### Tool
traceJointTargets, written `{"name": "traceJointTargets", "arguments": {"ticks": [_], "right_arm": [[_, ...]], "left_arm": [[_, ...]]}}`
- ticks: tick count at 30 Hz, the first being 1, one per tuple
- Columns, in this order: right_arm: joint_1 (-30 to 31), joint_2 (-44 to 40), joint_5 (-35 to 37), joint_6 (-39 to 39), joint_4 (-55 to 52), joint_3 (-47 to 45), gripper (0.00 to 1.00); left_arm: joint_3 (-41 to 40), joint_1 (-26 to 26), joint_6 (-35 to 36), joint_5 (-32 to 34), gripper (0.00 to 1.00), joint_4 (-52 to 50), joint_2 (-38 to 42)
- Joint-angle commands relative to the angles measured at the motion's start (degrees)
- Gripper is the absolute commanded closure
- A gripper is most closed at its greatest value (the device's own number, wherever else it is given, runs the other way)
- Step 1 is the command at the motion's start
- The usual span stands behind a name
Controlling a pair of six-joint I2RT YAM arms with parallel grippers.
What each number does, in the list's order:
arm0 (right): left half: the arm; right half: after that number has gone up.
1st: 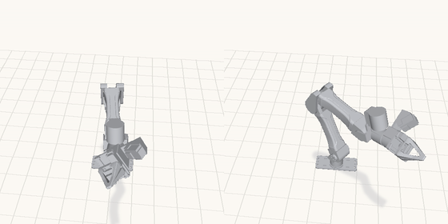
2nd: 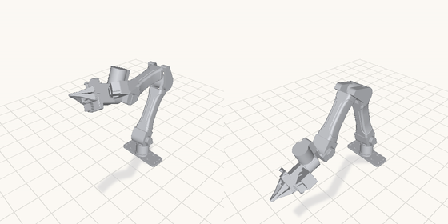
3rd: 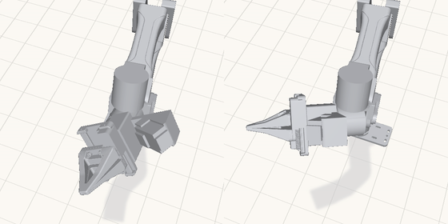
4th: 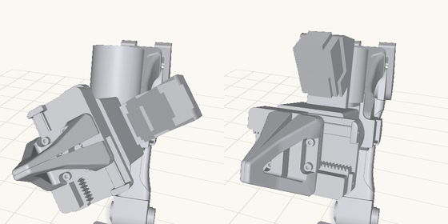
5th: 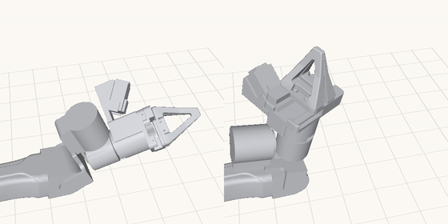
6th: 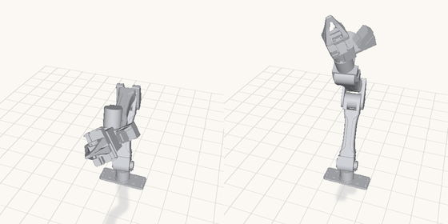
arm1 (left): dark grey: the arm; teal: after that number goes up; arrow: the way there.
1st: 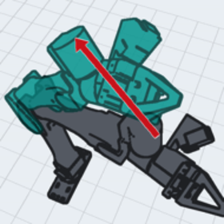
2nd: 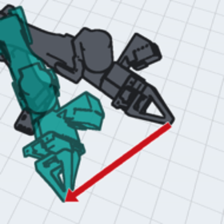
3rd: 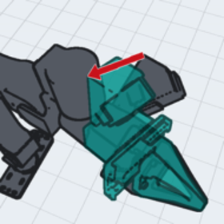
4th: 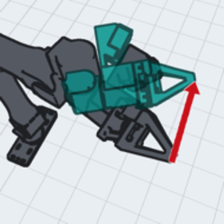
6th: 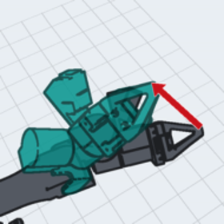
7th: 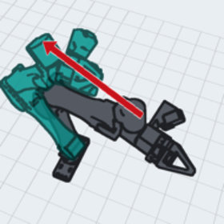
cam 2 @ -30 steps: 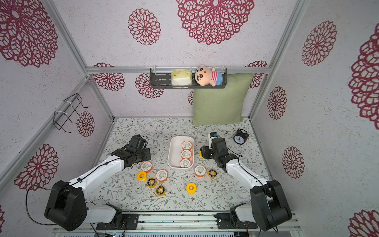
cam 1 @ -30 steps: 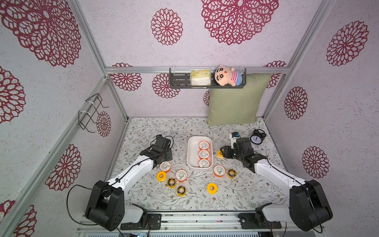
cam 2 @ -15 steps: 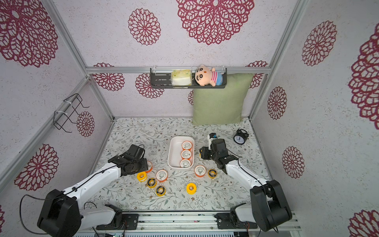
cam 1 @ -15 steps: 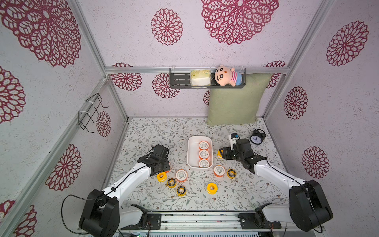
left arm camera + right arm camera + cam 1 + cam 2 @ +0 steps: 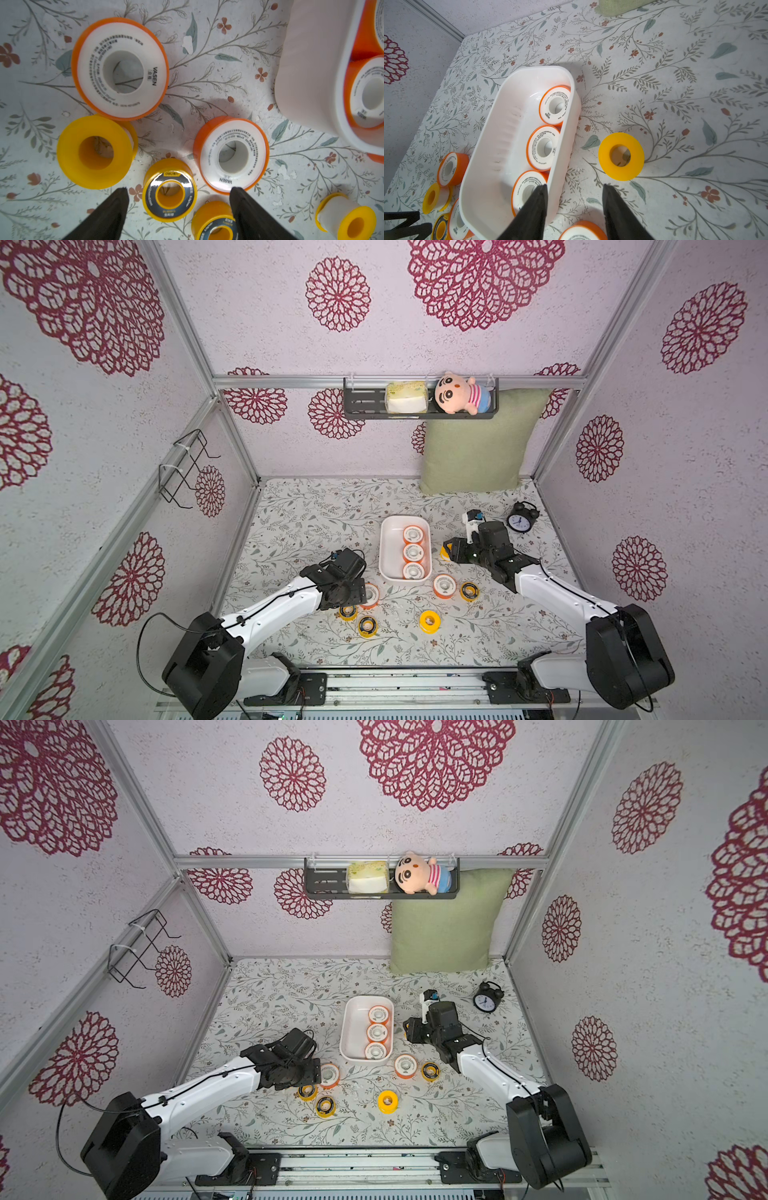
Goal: Put the sealing tape into the storage box
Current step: Pick up the sealing tape at the center of the board.
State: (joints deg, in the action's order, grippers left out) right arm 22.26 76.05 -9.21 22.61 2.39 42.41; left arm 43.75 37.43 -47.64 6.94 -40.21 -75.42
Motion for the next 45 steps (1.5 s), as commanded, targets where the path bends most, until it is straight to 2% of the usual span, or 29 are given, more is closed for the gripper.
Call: {"name": "traceJointTargets", "arguments": {"ticks": [1,5,10,24,33,37,40,45], "right_arm": [[-0.32,-1.31,-0.15,0.46,1.31,-0.81,0.51],[-0.30,-1.60,0.13,0.50,1.21,-1.02,0.51],[-0.30,-1.46,0.39,0.50,1.03,-1.16,0.51],[-0.34,-1.61,0.73,0.77,0.68,-1.18,0.51],[-0.29,-1.39,0.51,0.68,0.35,-1.03,0.51],[-0.29,-1.16,0.14,0.59,0.33,-0.93,0.51],[-0.29,-0.34,-1.30,0.18,0.53,-0.72,0.51],[0.55,2.77,-4.42,-1.04,0.68,0.96,0.51]], "left_arm": [[-0.23,1.40,-0.77,0.42,0.15,-0.54,-1.24],[-1.27,2.15,-1.22,-0.21,0.16,-0.16,-1.67],[-2.95,2.91,-1.85,-0.39,0.26,0.53,-1.59],[-3.66,3.08,-0.55,-0.27,0.26,2.88,-5.13],[-2.05,3.09,0.57,0.80,0.38,3.73,-8.15],[-1.31,3.09,0.68,1.54,0.39,3.27,-9.11],[-0.72,3.09,0.87,2.50,0.43,2.39,-8.87],[1.83,2.92,2.38,6.18,0.43,-1.54,-5.78]]}}
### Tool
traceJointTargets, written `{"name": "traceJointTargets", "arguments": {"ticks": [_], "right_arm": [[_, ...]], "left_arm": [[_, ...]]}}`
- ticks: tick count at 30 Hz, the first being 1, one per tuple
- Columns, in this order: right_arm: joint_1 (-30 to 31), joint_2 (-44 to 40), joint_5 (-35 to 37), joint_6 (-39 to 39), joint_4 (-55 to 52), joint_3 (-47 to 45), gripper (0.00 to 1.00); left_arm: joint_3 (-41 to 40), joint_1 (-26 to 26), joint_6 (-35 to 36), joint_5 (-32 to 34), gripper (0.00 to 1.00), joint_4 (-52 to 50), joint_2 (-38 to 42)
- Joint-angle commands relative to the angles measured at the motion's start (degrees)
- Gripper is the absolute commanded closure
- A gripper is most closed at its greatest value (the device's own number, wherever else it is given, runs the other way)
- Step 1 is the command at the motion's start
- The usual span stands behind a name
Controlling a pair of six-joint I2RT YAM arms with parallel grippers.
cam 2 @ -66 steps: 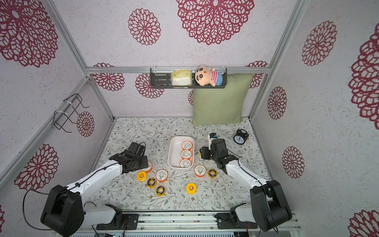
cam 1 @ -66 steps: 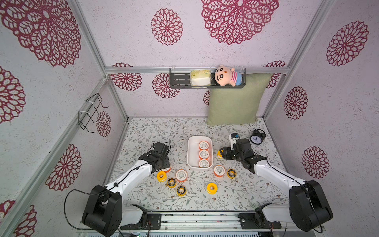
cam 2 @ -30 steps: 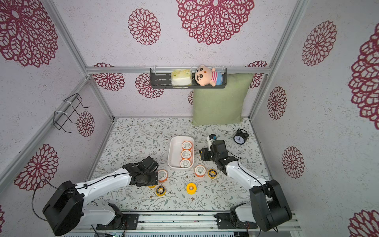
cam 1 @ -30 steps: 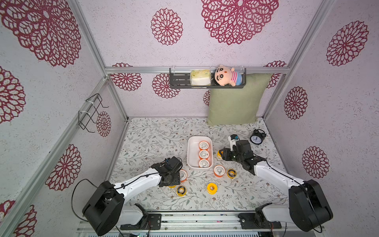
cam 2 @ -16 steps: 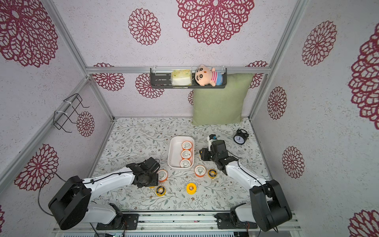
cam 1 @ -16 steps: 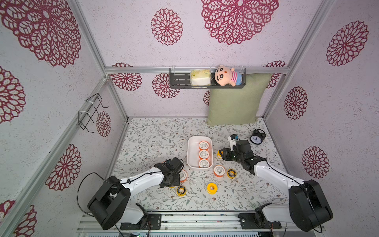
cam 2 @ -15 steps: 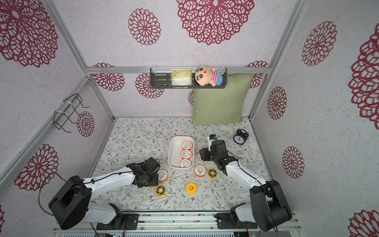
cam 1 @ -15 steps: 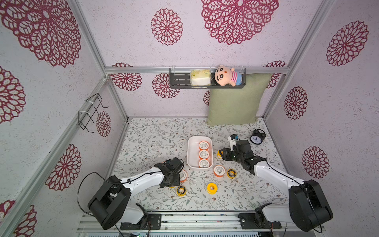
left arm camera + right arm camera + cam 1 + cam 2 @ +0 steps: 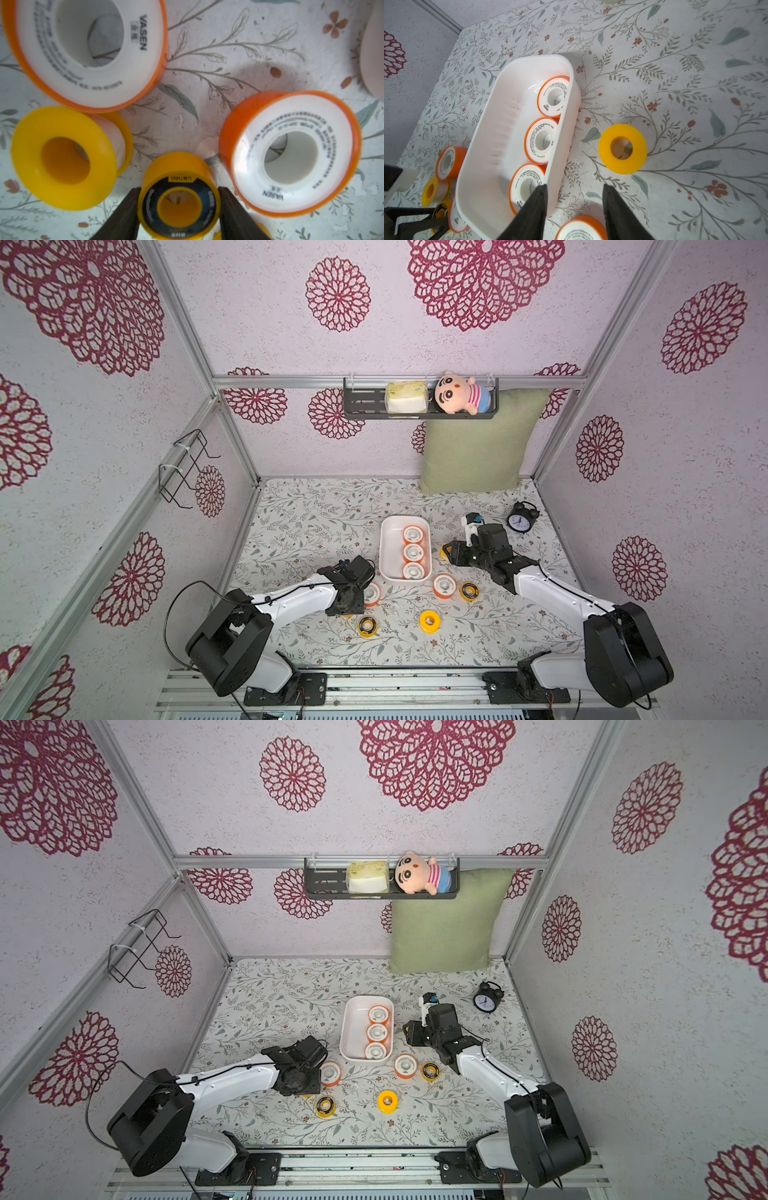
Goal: Put the sealing tape into the storage box
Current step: Pick up the sealing tape at the center of the board, then place the sealing tape in the storage box.
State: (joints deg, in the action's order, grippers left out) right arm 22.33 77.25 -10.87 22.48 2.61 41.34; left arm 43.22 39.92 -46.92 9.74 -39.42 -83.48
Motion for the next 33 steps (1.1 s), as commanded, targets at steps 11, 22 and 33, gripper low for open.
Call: {"name": "traceJointTargets", "arguments": {"ticks": [11,22,33], "right_arm": [[2.52,10.90,-5.44,-1.07,1.27,9.45,0.55],[2.41,18.48,-1.49,0.98,-0.50,16.63,0.63],[2.19,22.97,0.06,1.42,-2.03,20.15,0.68]], "left_arm": [[16.12,-9.33,11.58,-0.34,0.44,-4.42,6.32],[40.23,-11.62,20.96,-4.51,0.44,-3.82,-13.45],[56.08,-10.87,23.88,-9.22,0.44,-4.96,-30.05]]}}
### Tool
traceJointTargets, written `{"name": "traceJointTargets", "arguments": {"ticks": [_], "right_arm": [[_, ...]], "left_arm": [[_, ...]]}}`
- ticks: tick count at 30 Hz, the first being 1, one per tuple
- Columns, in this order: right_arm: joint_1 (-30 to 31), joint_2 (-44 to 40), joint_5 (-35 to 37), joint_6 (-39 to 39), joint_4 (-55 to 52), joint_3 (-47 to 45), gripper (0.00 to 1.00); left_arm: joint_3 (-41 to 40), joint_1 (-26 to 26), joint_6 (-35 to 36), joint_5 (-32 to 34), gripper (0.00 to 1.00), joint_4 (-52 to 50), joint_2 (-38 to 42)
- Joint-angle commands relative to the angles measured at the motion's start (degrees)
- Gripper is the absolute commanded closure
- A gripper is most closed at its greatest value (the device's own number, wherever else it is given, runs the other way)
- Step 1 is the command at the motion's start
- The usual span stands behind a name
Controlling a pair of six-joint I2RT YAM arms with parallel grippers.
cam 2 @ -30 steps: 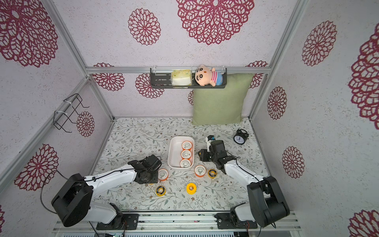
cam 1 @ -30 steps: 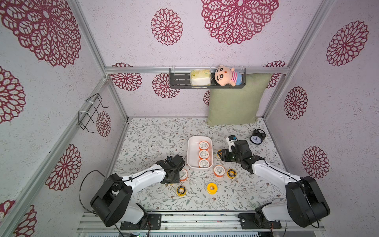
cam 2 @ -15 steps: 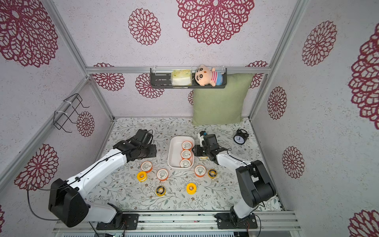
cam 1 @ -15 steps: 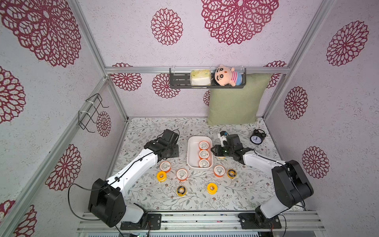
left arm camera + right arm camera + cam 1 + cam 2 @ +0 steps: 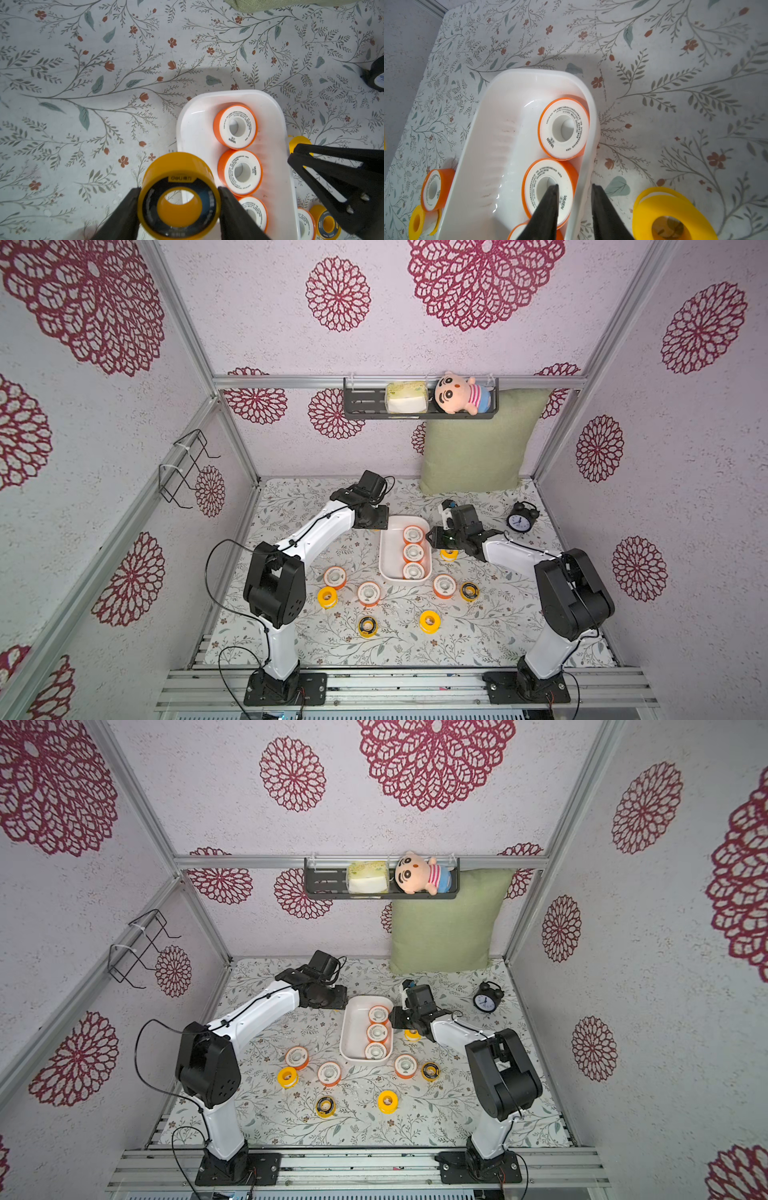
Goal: Put the sealing tape into the storage box
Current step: Place the sealing tape in the storage box.
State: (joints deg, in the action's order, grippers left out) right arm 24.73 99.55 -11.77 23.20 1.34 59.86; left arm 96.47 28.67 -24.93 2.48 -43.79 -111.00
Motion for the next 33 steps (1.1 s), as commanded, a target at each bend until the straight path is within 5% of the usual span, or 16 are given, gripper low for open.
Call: {"name": "traceJointTargets", "arguments": {"ticks": [1,17,33], "right_arm": [[-0.32,1.10,0.87,0.57,-0.82,1.84,0.69],[-0.39,2.78,0.95,0.68,-0.20,1.84,0.77],[-0.48,2.66,1.18,0.50,-0.53,1.58,0.77]], "left_arm": [[4.11,0.72,2.15,-1.89,0.44,-1.09,-4.08],[17.59,4.07,5.76,-0.19,0.45,-6.88,-17.53],[22.25,5.07,6.82,2.77,0.44,-10.73,-23.10]]}}
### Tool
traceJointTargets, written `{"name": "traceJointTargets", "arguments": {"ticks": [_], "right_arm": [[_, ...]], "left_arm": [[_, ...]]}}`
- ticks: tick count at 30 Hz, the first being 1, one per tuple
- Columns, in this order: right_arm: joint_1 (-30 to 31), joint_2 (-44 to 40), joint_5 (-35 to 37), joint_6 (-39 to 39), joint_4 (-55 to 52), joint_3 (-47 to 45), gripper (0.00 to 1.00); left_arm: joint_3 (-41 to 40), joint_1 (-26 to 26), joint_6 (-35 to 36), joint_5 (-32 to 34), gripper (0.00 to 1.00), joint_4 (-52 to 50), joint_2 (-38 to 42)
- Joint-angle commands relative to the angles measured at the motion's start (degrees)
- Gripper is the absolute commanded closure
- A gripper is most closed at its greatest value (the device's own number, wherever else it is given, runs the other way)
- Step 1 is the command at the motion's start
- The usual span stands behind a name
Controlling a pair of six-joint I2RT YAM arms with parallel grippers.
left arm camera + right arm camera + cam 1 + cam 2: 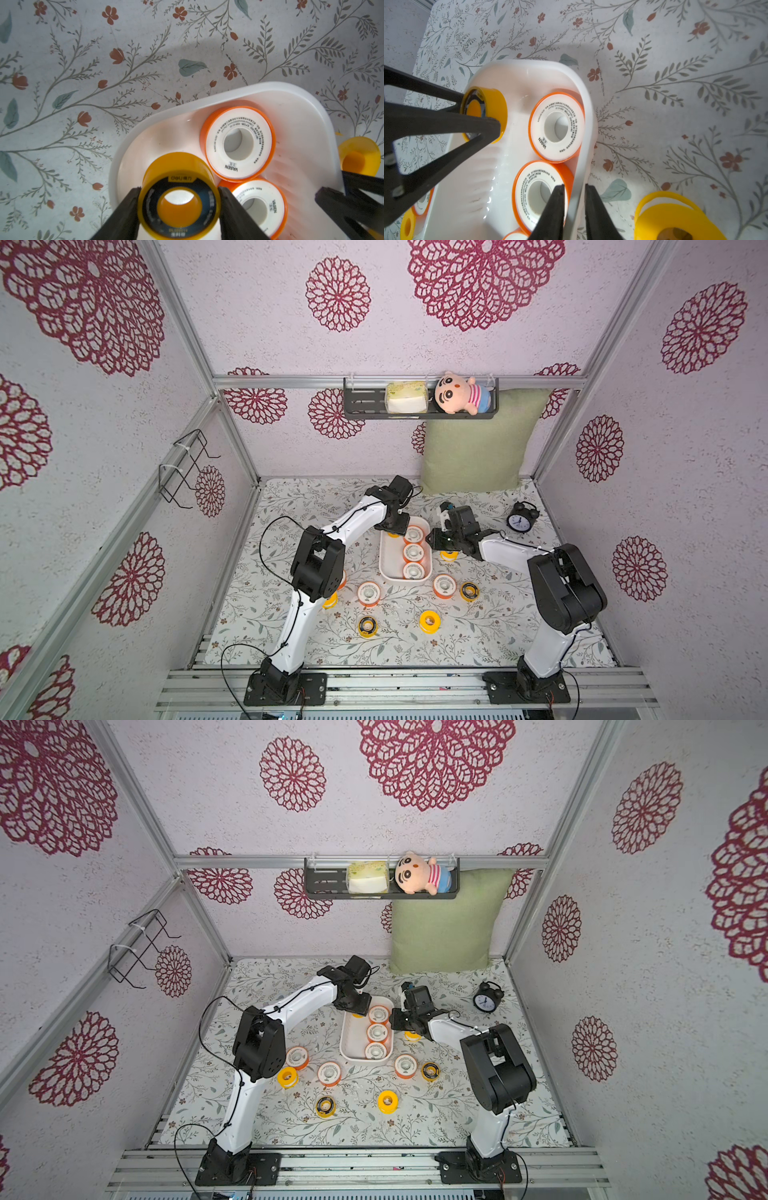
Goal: Put the sealing tape into the storage box
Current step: Place the sealing tape in the storage box.
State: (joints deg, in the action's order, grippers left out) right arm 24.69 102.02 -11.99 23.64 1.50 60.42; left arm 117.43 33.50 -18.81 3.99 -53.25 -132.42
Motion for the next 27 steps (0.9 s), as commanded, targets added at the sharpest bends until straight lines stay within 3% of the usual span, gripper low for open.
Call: {"name": "traceJointTargets", "arguments": {"ticks": [1,27], "right_arm": [[-0.43,0.25,1.35,0.12,-0.60,1.01,0.77],[-0.60,0.58,0.56,-0.08,-1.05,1.07,0.77]], "left_arm": [[1.48,0.17,0.72,1.32,0.45,-1.30,-1.96],[3.51,0.23,-0.87,2.54,0.38,-2.14,-4.49]]}}
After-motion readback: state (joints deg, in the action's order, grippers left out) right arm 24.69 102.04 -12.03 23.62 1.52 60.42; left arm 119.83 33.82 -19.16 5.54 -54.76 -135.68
